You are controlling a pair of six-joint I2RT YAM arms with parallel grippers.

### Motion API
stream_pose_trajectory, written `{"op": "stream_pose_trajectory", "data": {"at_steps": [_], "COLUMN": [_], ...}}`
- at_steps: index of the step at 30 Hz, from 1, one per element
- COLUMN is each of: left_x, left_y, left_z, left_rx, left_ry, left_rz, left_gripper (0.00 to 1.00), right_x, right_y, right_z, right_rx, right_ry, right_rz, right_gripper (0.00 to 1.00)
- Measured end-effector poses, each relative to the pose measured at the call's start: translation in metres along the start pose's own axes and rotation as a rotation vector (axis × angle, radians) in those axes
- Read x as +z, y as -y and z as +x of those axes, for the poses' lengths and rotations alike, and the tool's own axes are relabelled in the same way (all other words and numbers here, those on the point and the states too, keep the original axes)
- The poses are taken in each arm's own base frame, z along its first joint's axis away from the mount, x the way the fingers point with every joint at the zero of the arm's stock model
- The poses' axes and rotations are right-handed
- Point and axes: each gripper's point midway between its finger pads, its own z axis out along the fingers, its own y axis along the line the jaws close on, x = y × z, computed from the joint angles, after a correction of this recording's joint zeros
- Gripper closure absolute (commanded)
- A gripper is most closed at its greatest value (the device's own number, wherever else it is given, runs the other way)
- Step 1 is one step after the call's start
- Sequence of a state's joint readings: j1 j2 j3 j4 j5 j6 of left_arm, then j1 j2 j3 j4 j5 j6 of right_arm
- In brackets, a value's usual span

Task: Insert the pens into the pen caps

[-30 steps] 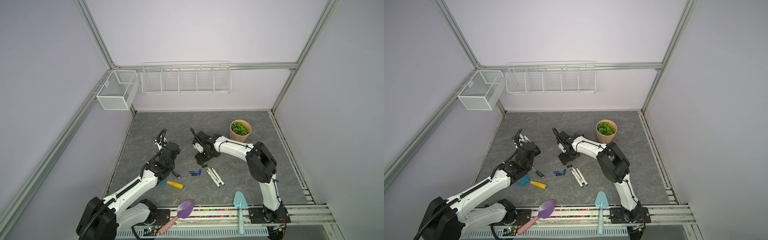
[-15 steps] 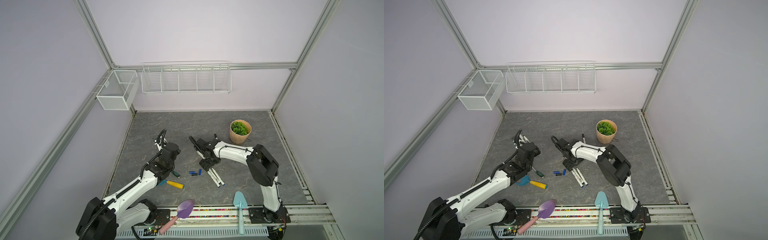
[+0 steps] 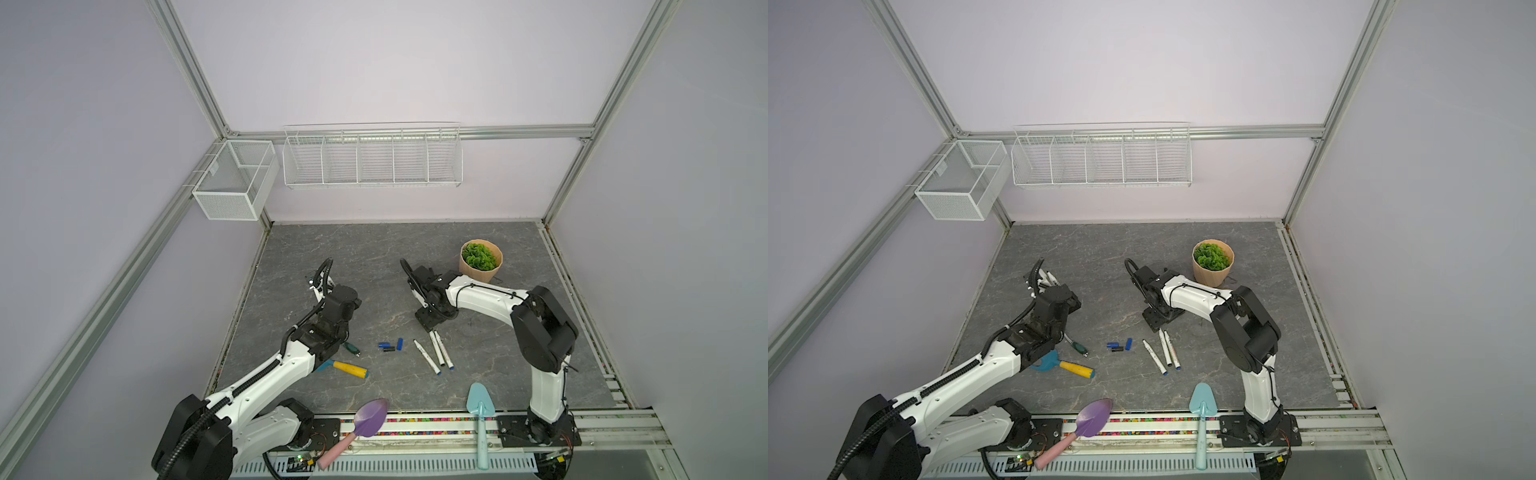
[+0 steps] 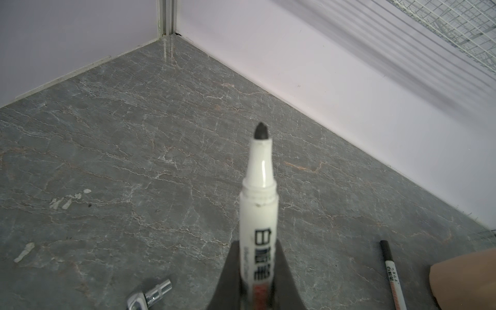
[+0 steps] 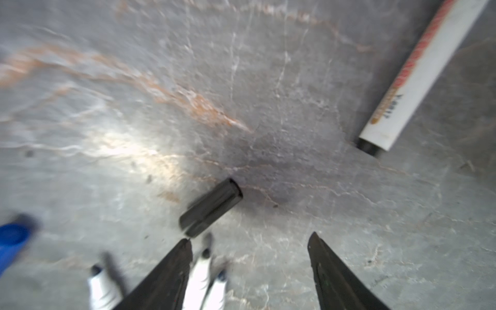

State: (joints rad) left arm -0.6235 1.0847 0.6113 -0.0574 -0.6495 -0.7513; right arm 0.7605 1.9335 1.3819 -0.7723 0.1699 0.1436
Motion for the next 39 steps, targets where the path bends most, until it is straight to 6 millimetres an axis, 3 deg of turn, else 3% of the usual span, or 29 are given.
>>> {"op": "stream_pose_trajectory", "data": {"at_steps": [3, 7, 11, 17, 24, 30, 32, 34, 39], "left_x": [0.0, 0.0, 0.0, 0.0, 0.0, 0.003, 0.004, 0.001, -0.013], "left_y": [0.0, 0.0, 0.0, -0.001, 0.004, 0.026, 0.041, 0.058, 0.103], "left_z": [0.0, 0.0, 0.0, 0.001, 0.002, 0.013, 0.021, 0.03, 0.053], "left_rx": [0.0, 0.0, 0.0, 0.002, 0.009, 0.069, 0.095, 0.117, 0.171], "left_ry": [0.0, 0.0, 0.0, -0.002, -0.009, -0.065, -0.105, -0.146, -0.245], "left_rz": [0.0, 0.0, 0.0, -0.002, 0.025, 0.129, 0.208, 0.301, 0.558], "left_gripper": [1.0, 1.0, 1.0, 1.0, 1.0, 1.0, 1.0, 1.0, 1.0], "right_x": [-0.005, 0.004, 0.023, 0.024, 0.024, 0.02, 0.007, -0.021, -0.138], "right_y": [-0.008, -0.008, -0.005, -0.005, -0.004, -0.006, -0.004, 0.003, 0.022], "right_z": [-0.009, -0.01, -0.006, -0.009, -0.009, -0.019, -0.032, -0.047, -0.087], "right_rx": [0.03, 0.1, 0.147, 0.161, 0.154, 0.16, 0.183, 0.214, 0.278], "right_ry": [0.033, 0.01, -0.039, -0.04, -0.049, -0.016, 0.051, 0.155, 0.54], "right_rz": [-0.054, -0.105, -0.107, -0.102, -0.086, -0.127, -0.169, -0.224, -0.405], "right_gripper": [0.33, 0.41, 0.55, 0.76, 0.88, 0.92, 0.92, 0.93, 0.93]}}
